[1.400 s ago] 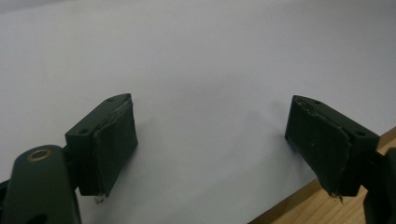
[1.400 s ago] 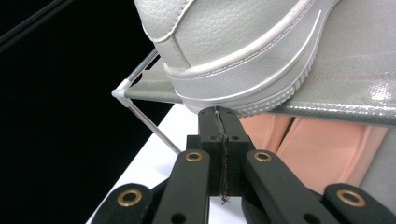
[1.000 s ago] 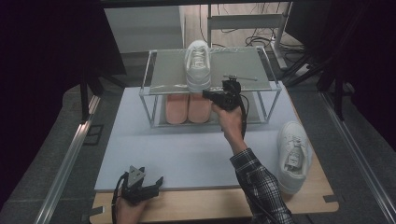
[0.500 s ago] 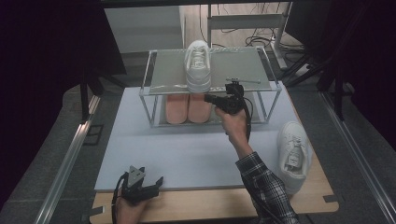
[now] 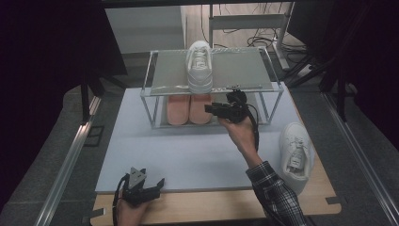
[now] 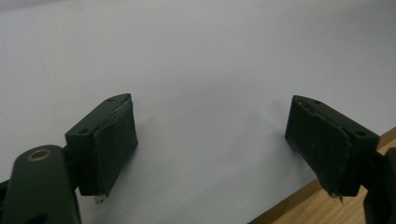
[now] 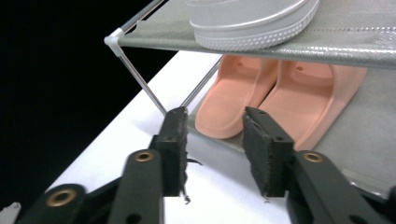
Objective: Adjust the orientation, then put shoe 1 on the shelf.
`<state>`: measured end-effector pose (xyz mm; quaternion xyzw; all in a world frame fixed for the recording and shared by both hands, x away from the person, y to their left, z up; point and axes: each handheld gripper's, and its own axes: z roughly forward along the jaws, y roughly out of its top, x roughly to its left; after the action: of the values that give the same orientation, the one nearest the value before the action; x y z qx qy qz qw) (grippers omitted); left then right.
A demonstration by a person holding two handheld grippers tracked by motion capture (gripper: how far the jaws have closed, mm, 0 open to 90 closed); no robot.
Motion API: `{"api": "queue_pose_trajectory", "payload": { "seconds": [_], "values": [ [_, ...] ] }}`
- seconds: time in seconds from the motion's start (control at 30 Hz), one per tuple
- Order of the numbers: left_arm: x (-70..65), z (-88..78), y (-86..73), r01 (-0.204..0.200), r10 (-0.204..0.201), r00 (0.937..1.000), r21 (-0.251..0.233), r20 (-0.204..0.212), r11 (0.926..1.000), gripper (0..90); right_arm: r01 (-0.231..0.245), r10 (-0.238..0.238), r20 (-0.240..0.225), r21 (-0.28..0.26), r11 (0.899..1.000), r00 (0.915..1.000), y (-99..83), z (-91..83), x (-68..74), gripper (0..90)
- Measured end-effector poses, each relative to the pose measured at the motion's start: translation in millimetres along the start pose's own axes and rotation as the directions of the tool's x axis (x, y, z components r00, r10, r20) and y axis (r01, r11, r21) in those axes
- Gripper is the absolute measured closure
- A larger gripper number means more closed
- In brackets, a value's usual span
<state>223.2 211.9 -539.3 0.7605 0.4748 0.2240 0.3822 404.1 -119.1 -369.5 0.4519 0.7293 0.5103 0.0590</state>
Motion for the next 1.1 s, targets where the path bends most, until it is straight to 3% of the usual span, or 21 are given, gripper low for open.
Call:
{"api": "queue_pose_trajectory", "payload": {
  "seconds": [0.2,0.6,1.1],
  "values": [
    [0.0,0.0,0.0,0.0,0.0,1.0,0.0,0.0,1.0,16.1,0.036,-0.037,0.019,0.018,0.999,0.9991,-4.9,-7.2,0.1,52.3],
    [-0.1,-0.2,0.1,0.0,0.0,1.0,0.001,-0.001,1.0,16.2,0.107,-0.11,0.051,0.054,0.993,0.9927,-14.8,-21.9,1.2,49.7],
    [-0.1,0.0,0.0,-0.002,0.002,1.0,-0.003,-0.001,1.0,16.3,0.195,-0.204,0.103,0.091,0.976,0.9734,-31.1,-44.6,5.4,55.3]
  ]
}}
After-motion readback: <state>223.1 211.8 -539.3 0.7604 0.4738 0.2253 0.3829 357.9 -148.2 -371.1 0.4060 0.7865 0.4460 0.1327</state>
